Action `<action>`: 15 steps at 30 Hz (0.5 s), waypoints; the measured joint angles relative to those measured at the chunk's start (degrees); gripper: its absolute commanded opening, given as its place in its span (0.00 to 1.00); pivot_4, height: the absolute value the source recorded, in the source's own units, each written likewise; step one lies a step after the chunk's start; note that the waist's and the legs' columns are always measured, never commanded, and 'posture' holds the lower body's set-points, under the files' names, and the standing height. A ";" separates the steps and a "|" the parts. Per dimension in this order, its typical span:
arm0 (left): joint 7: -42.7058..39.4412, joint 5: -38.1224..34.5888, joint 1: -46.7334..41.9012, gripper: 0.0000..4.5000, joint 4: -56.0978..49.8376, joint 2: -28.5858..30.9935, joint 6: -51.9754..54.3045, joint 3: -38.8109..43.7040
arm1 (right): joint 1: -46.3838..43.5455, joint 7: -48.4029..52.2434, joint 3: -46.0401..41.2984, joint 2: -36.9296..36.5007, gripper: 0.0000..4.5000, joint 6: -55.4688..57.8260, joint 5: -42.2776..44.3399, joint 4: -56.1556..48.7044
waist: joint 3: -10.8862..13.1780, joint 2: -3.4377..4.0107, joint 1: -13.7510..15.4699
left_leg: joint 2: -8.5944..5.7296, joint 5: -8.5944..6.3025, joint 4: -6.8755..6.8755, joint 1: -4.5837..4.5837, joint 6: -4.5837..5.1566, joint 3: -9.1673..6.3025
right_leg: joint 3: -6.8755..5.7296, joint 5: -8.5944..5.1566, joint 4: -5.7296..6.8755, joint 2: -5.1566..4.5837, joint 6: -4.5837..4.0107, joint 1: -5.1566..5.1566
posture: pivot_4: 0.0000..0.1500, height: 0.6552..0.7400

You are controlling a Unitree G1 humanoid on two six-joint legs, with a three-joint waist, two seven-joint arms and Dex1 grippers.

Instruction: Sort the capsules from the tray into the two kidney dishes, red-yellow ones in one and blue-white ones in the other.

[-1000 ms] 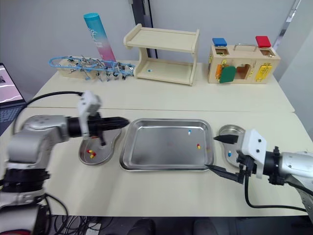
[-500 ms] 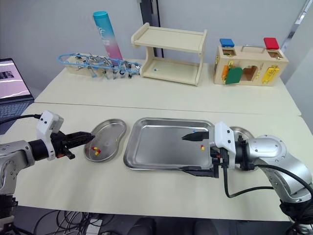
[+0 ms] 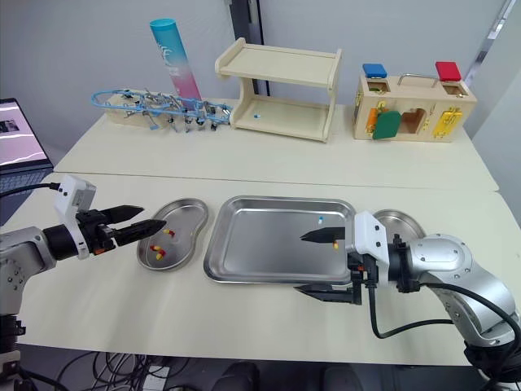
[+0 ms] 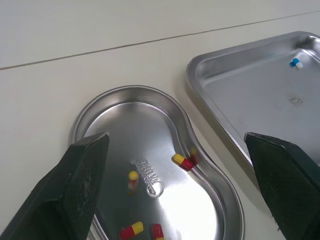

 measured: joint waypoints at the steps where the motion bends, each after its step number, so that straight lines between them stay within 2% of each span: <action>1: -0.04 -0.78 -0.14 0.99 0.07 0.24 0.22 0.57 | 0.16 -0.06 0.00 0.00 1.00 -0.10 -0.17 -0.02 | 0.00 0.00 -0.01 | 0.00 0.00 0.00 0.00 0.00 0.00 | 0.00 0.00 0.00 0.00 0.00 0.00 | 1.00 1.00; 8: -0.09 -4.15 1.67 0.99 -0.34 4.24 1.97 7.27 | 2.01 -0.20 -0.27 -0.06 1.00 -1.75 -2.07 -0.01 | 0.00 0.00 -0.30 | 0.00 0.00 -0.03 -0.02 0.00 0.02 | 0.05 0.00 0.00 0.00 0.00 -0.07 | 1.00 1.00; 11: 0.24 -2.95 6.29 0.99 0.88 6.19 -0.75 12.98 | 3.82 -0.52 -1.78 -0.32 1.00 -3.91 -4.25 0.41 | 0.00 0.00 -0.69 | 0.00 0.00 -0.07 -0.02 0.00 0.04 | 0.06 0.00 -0.01 0.00 0.00 -0.11 | 1.00 1.00; 15: 1.86 -0.55 10.31 0.99 1.63 6.12 -5.72 16.11 | 6.37 -0.80 -5.49 -2.34 1.00 -6.48 -6.41 2.52 | 0.00 0.00 -0.52 | 0.00 0.00 -0.06 -0.02 0.00 0.06 | 0.07 0.00 -0.01 0.00 0.00 -0.09 | 1.00 1.00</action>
